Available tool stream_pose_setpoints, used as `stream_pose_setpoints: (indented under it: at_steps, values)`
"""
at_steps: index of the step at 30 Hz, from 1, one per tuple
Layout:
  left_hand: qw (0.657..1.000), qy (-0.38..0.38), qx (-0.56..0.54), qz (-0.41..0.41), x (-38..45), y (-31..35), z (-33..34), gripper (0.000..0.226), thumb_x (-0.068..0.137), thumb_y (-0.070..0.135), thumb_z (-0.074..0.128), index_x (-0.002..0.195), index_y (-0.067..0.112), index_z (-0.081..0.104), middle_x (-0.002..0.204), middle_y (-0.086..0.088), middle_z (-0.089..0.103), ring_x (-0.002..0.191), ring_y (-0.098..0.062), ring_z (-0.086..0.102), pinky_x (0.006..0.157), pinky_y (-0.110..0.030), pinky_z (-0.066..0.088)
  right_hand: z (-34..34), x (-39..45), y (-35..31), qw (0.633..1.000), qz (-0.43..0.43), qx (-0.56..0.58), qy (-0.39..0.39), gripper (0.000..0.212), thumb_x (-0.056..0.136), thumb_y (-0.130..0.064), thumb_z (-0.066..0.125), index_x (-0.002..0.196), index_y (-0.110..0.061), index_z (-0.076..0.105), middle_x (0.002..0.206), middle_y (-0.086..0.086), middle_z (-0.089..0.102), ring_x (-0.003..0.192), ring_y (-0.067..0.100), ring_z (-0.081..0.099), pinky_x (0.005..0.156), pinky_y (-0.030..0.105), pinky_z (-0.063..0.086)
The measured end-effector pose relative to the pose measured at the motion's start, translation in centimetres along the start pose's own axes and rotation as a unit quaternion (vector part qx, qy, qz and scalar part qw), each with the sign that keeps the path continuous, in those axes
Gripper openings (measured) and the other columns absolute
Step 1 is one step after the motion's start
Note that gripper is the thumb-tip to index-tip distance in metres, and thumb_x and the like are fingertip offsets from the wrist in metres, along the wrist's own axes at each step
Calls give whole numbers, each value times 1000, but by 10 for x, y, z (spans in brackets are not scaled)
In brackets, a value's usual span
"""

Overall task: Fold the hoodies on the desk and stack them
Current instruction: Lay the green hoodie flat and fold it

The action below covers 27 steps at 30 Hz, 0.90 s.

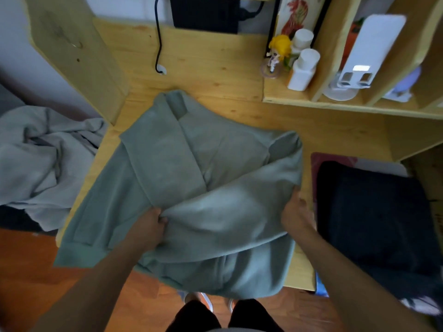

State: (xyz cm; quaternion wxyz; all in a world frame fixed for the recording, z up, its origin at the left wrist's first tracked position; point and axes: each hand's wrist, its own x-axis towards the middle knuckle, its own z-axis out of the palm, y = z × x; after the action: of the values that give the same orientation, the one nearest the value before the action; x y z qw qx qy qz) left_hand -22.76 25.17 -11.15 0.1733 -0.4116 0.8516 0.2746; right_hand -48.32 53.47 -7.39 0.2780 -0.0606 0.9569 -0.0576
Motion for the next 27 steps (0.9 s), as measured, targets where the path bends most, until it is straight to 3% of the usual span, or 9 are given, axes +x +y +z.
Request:
stream_pose_setpoints:
  at_steps: [4, 7, 9, 13, 15, 17, 20, 24, 27]
  values:
    - [988, 55, 134, 53, 24, -12, -14, 32, 102, 25, 53, 127, 7, 58, 136, -22, 48, 125, -44, 45, 98, -54, 42, 51, -84, 49, 996, -36, -67, 35, 64, 89, -12, 19, 152, -4, 26, 100, 24, 71, 88, 39, 72, 76, 47, 60]
    - [975, 72, 182, 103, 60, -1, -37, 33, 103, 25, 51, 132, 11, 59, 143, -19, 47, 129, -42, 43, 99, -55, 43, 64, -135, 46, 984, -56, -148, -81, 63, 94, -21, 22, 155, -7, 14, 118, 9, 67, 110, 28, 67, 92, 38, 53]
    - [963, 91, 205, 149, 87, 11, -56, 30, 102, 24, 52, 127, 11, 61, 141, -18, 52, 126, -44, 48, 98, -56, 45, 54, -144, 36, 972, -80, -170, -143, 51, 98, -22, 41, 147, -16, 28, 126, 7, 61, 119, 26, 62, 96, 37, 48]
    - [960, 61, 239, 136, 103, 30, -65, 42, 104, 38, 44, 143, 24, 46, 160, -10, 34, 147, -38, 30, 120, -53, 22, 31, -101, 25, 981, -166, -76, 73, 34, 95, -30, 58, 126, -16, 57, 123, 8, 60, 112, 31, 59, 92, 42, 51]
    - [970, 71, 213, 88, 90, 27, -59, 54, 104, 45, 41, 154, 25, 34, 163, -13, 28, 149, -38, 25, 122, -53, 15, 26, -70, 17, 982, -184, -35, 28, 54, 94, -40, 62, 140, -16, 49, 135, 10, 52, 124, 34, 49, 104, 47, 44]
    - [981, 84, 169, 42, 78, 18, -60, 59, 106, 47, 36, 158, 21, 27, 162, -16, 31, 149, -40, 27, 122, -55, 16, 28, -51, 11, 982, -173, -31, -74, 52, 96, -44, 58, 141, -20, 46, 137, 8, 54, 127, 32, 49, 106, 45, 41]
    - [989, 84, 120, 6, 81, 0, -71, 59, 107, 44, 30, 160, 19, 24, 163, -17, 29, 150, -39, 25, 121, -56, 19, 29, -53, 26, 987, -155, 18, -48, 19, 98, -35, 56, 105, -17, 61, 103, 9, 67, 101, 33, 61, 82, 39, 47]
    - [995, 49, 88, -12, 81, -5, -75, 70, 105, 53, 36, 163, 21, 14, 166, -15, 19, 152, -40, 18, 119, -57, 23, 30, -78, 68, 993, -113, 46, 4, 30, 92, -29, 51, 73, -7, 56, 75, 6, 56, 83, 32, 54, 72, 40, 42]
    - [992, 67, 107, -27, 78, -4, -64, 70, 101, 55, 46, 152, 7, 38, 152, -25, 40, 141, -44, 36, 113, -54, 33, 44, -87, 83, 990, -133, -35, 31, 24, 80, -32, 43, 64, -16, 48, 70, -4, 44, 77, 24, 46, 72, 34, 35]
